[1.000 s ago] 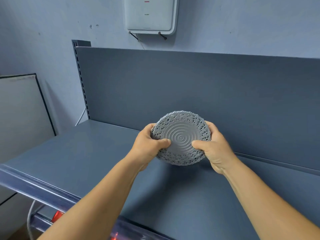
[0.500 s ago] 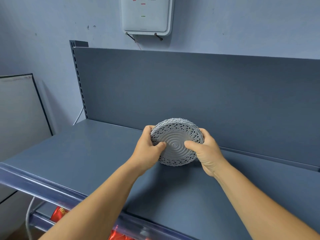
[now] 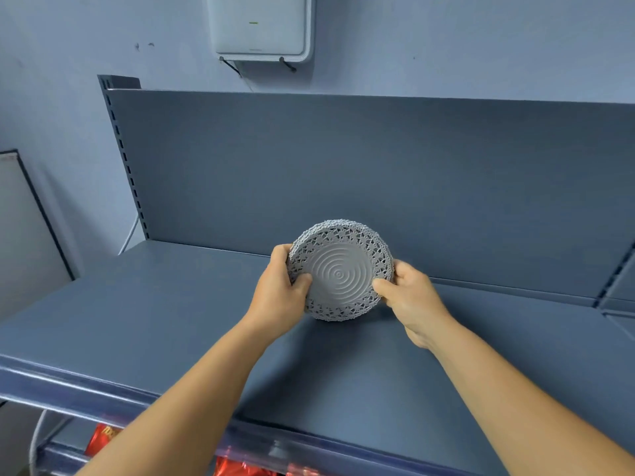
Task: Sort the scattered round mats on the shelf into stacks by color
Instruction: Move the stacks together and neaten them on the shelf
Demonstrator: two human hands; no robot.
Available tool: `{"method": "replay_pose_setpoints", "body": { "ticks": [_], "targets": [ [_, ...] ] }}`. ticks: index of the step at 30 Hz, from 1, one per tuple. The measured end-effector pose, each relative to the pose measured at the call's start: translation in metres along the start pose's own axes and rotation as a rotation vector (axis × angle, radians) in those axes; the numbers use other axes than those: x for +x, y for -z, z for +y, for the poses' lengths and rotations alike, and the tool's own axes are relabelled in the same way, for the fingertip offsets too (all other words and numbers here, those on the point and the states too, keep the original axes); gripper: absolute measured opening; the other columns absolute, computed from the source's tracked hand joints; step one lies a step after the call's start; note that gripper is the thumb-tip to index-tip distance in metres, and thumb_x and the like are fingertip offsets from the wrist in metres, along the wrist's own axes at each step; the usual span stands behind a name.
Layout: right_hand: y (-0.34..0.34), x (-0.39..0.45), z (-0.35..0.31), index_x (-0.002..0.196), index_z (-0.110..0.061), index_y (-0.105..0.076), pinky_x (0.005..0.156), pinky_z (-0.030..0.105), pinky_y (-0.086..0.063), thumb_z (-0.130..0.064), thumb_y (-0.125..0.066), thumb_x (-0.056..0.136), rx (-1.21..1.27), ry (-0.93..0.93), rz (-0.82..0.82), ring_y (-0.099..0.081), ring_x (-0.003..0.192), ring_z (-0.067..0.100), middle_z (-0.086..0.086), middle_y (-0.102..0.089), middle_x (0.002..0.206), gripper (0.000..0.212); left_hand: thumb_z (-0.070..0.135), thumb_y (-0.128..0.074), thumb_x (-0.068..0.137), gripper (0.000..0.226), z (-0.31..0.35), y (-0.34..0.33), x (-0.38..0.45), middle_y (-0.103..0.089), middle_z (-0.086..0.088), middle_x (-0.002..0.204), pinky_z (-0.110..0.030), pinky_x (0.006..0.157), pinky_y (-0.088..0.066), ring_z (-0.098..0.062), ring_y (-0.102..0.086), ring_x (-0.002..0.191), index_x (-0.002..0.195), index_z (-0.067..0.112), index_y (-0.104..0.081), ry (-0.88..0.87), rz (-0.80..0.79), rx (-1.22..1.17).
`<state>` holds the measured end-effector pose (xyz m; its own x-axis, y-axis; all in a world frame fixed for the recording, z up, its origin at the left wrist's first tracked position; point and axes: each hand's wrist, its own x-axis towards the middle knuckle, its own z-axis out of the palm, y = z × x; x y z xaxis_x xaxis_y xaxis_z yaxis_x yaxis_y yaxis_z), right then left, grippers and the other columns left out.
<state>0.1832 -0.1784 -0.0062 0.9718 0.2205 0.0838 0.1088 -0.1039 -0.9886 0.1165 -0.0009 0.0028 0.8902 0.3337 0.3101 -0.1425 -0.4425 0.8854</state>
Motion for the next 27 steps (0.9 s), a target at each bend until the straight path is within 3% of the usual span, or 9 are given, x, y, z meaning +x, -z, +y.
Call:
{"method": "replay_pose_setpoints", "body": {
  "ticks": [3, 5, 10, 14, 18, 21, 25, 27],
  "targets": [
    [0.010, -0.007, -0.004, 0.093, -0.025, -0.065, 0.092, 0.036, -0.052, 0.003, -0.053, 0.086, 0.059, -0.004, 0.072, -0.065, 0.089, 0.012, -0.003, -0.073, 0.098, 0.031, 0.009, -0.051, 0.092, 0.031, 0.008, -0.010, 0.001, -0.060, 0.014, 0.099, -0.022, 0.075, -0.044, -0.009, -0.057, 0.089, 0.116, 0.028, -0.048, -0.006, 0.022, -0.016],
    [0.021, -0.014, -0.007, 0.099, -0.025, -0.066, 0.089, 0.035, -0.053, 0.002, -0.053, 0.087, 0.089, -0.001, 0.144, -0.066, 0.087, 0.010, -0.006, -0.074, 0.097, 0.032, 0.011, -0.054, 0.091, 0.033, 0.015, -0.021, 0.002, -0.060, 0.014, 0.101, -0.028, 0.083, -0.047, -0.012, -0.058, 0.096, 0.121, 0.026, -0.050, 0.013, 0.017, -0.037],
    [0.064, -0.041, -0.006, 0.115, -0.021, -0.066, 0.082, 0.033, -0.052, -0.005, -0.058, 0.087, 0.128, -0.022, 0.362, -0.067, 0.084, 0.011, -0.003, -0.075, 0.095, 0.033, 0.021, -0.067, 0.083, 0.030, 0.033, -0.062, -0.002, -0.064, 0.007, 0.101, -0.036, 0.085, -0.054, -0.015, -0.064, 0.095, 0.110, 0.023, -0.054, 0.105, -0.026, -0.159],
    [0.109, -0.072, -0.005, 0.111, -0.022, -0.069, 0.073, 0.025, -0.051, -0.008, -0.059, 0.088, 0.123, -0.024, 0.495, -0.065, 0.076, 0.006, -0.007, -0.075, 0.089, 0.029, 0.021, -0.069, 0.081, 0.030, 0.054, -0.102, -0.012, -0.073, 0.003, 0.095, -0.034, 0.077, -0.056, -0.016, -0.069, 0.087, 0.111, 0.018, -0.065, 0.088, -0.152, -0.224],
    [0.160, -0.105, -0.003, 0.094, -0.026, -0.071, 0.079, 0.030, -0.053, -0.010, -0.058, 0.089, 0.104, -0.026, 0.599, -0.065, 0.077, 0.009, -0.009, -0.074, 0.083, 0.021, 0.018, -0.061, 0.087, 0.013, 0.083, -0.153, -0.037, -0.072, -0.004, 0.085, -0.031, 0.066, -0.048, -0.015, -0.060, 0.073, 0.095, 0.021, -0.071, 0.001, -0.262, -0.219],
    [0.205, -0.134, 0.004, 0.111, -0.020, -0.070, 0.087, 0.036, -0.054, -0.014, -0.059, 0.088, 0.062, -0.044, 0.682, -0.068, 0.087, 0.011, -0.007, -0.075, 0.093, 0.026, 0.016, -0.053, 0.093, 0.016, 0.108, -0.194, -0.064, -0.070, 0.008, 0.082, -0.023, 0.066, -0.048, -0.011, -0.060, 0.072, 0.095, 0.018, -0.069, -0.032, -0.350, -0.209],
    [0.269, -0.177, 0.010, 0.118, -0.017, -0.066, 0.093, 0.042, -0.054, -0.015, -0.060, 0.088, 0.037, -0.058, 0.764, -0.069, 0.096, 0.015, -0.003, -0.074, 0.099, 0.031, 0.011, -0.039, 0.094, 0.022, 0.144, -0.247, -0.105, -0.045, 0.003, 0.061, -0.011, 0.037, -0.026, -0.008, -0.033, 0.045, 0.086, 0.010, -0.060, -0.035, -0.434, -0.138],
    [0.300, -0.198, 0.013, 0.122, -0.017, -0.063, 0.094, 0.045, -0.053, -0.019, -0.062, 0.086, 0.017, -0.078, 0.805, -0.068, 0.098, 0.017, -0.002, -0.073, 0.101, 0.036, 0.008, -0.038, 0.094, 0.023, 0.162, -0.272, -0.125, -0.041, 0.004, 0.058, -0.011, 0.032, -0.022, -0.006, -0.029, 0.041, 0.089, 0.010, -0.060, -0.026, -0.464, -0.133]
  ]
}}
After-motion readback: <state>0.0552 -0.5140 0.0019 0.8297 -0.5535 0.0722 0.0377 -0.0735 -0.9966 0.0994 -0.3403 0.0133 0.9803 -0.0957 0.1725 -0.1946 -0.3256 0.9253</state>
